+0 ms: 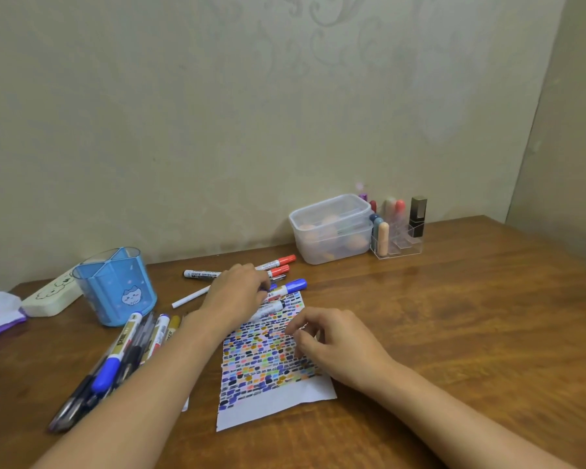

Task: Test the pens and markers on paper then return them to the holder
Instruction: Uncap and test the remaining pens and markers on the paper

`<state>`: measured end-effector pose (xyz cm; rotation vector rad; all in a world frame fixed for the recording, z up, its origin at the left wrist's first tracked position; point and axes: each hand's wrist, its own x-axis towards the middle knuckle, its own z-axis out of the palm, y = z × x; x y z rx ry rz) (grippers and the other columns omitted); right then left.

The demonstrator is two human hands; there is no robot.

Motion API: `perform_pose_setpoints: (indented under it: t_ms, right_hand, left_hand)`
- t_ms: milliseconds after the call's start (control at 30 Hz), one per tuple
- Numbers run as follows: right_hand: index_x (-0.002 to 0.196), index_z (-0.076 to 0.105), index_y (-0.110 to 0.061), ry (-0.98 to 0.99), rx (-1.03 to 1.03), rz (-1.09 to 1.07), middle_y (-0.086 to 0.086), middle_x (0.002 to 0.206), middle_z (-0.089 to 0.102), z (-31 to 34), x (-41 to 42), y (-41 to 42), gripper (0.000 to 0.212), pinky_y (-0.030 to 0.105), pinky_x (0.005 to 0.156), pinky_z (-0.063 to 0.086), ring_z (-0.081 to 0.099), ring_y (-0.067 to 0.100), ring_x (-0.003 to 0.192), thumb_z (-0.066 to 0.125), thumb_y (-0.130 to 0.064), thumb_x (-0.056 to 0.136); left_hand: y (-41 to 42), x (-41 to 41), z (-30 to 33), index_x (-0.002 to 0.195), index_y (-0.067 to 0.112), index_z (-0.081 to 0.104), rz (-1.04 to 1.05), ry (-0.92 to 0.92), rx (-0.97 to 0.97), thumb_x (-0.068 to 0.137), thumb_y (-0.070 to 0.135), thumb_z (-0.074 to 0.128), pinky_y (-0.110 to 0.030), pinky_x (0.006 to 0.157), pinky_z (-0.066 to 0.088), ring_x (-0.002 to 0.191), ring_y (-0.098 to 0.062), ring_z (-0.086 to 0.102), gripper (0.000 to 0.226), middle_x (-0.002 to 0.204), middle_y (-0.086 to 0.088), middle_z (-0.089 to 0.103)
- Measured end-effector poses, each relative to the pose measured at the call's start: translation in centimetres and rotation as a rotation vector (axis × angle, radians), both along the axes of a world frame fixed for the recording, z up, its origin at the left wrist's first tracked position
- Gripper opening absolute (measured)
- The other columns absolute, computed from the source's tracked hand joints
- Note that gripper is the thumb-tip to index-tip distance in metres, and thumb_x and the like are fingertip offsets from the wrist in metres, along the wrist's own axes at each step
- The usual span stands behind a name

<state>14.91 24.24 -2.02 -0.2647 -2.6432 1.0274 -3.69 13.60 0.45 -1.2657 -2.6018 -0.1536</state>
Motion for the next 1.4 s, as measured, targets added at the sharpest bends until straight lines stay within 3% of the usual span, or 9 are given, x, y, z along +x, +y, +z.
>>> perform_pose_setpoints:
  t_ms: [267,367,600,733,933,1100,1200,1333,1400]
  right_hand:
    - [0.107,0.072,-0.033,0.005,0.051,0.013,-0.014,0.089,0.073,-0.4,-0.2,-0.1,0.018,0.026,0.070,0.052,0.062,0.002,0.073,0.057,-0.031,0.096]
    - [0.110,0.072,-0.033,-0.012,0.090,0.026,-0.016,0.096,0.073,-0.5,-0.1,-0.2,0.020,0.022,0.069,0.048,0.058,-0.001,0.072,0.057,-0.033,0.096]
    - [0.112,0.072,-0.035,-0.032,0.114,0.041,-0.017,0.103,0.072,-0.3,0.0,-0.1,0.019,0.013,0.056,0.033,0.053,-0.018,0.071,0.059,-0.034,0.097]
    - [0.111,0.072,-0.036,-0.042,0.129,0.036,-0.018,0.104,0.072,-0.2,0.1,-0.1,0.019,0.013,0.056,0.034,0.054,-0.017,0.071,0.060,-0.034,0.097]
    - [0.107,0.074,-0.034,-0.012,0.142,0.028,-0.021,0.090,0.067,0.1,0.5,-0.4,0.017,0.009,0.061,0.040,0.055,-0.016,0.073,0.060,-0.031,0.098]
    - [0.115,0.073,-0.036,0.051,-0.011,0.012,-0.022,0.091,0.070,0.9,0.4,-1.0,0.028,0.016,0.061,0.044,0.061,-0.002,0.069,0.057,-0.051,0.096]
    - [0.109,0.073,-0.033,0.038,-0.128,0.082,-0.016,0.099,0.075,1.2,0.2,-2.0,0.044,0.038,0.075,0.057,0.070,0.010,0.083,0.053,-0.068,0.092]
    - [0.098,0.074,-0.010,0.056,-0.364,0.136,-0.032,0.069,0.065,1.1,-0.1,-3.4,0.044,0.008,0.061,0.044,0.061,-0.011,0.065,0.050,-0.047,0.093]
    - [0.106,0.070,0.004,0.068,-0.411,0.130,-0.028,0.070,0.063,0.9,-0.2,-3.7,0.059,0.008,0.058,0.040,0.053,-0.002,0.059,0.049,-0.049,0.092]
  left_hand:
    - [-0.7,1.0,-0.5,0.114,0.032,0.062,-0.072,-0.051,0.087,0.096,0.051,0.054,-0.031,0.077,0.042,0.098,-0.012,0.048,0.027,0.097,0.011,0.049]
    - [-1.6,2.0,-0.2,0.107,0.035,0.056,-0.158,-0.095,0.118,0.097,0.048,0.053,-0.029,0.080,0.044,0.099,-0.008,0.046,0.017,0.097,0.015,0.045]
    - [-6.3,4.1,0.8,0.094,0.041,0.051,-0.142,-0.184,-0.130,0.087,0.068,0.053,-0.024,0.074,0.045,0.090,-0.002,0.048,0.028,0.092,0.019,0.050]
    - [-8.5,5.3,0.6,0.092,0.041,0.046,-0.132,-0.222,-0.167,0.091,0.061,0.055,-0.023,0.077,0.044,0.090,-0.001,0.046,0.022,0.091,0.020,0.049]
    - [-9.7,6.0,0.5,0.102,0.034,0.049,-0.081,-0.266,0.011,0.101,0.046,0.047,-0.020,0.076,0.044,0.090,-0.002,0.048,0.012,0.093,0.018,0.049]
    - [-10.4,6.4,0.4,0.106,0.034,0.043,-0.070,-0.345,0.157,0.103,0.042,0.040,-0.028,0.079,0.051,0.092,-0.004,0.054,0.009,0.100,0.017,0.055]
    - [-10.6,7.0,0.2,0.111,0.035,0.040,-0.145,-0.409,0.186,0.104,0.040,0.036,-0.030,0.080,0.049,0.096,-0.003,0.053,0.009,0.108,0.016,0.055]
    - [-10.4,7.6,-0.4,0.116,0.039,0.041,-0.236,-0.466,0.246,0.104,0.042,0.035,-0.032,0.085,0.047,0.103,0.000,0.051,0.014,0.117,0.017,0.055]
    - [-10.3,7.8,-0.6,0.121,0.041,0.045,-0.319,-0.468,0.278,0.104,0.042,0.037,-0.036,0.087,0.048,0.108,-0.002,0.054,0.019,0.120,0.016,0.058]
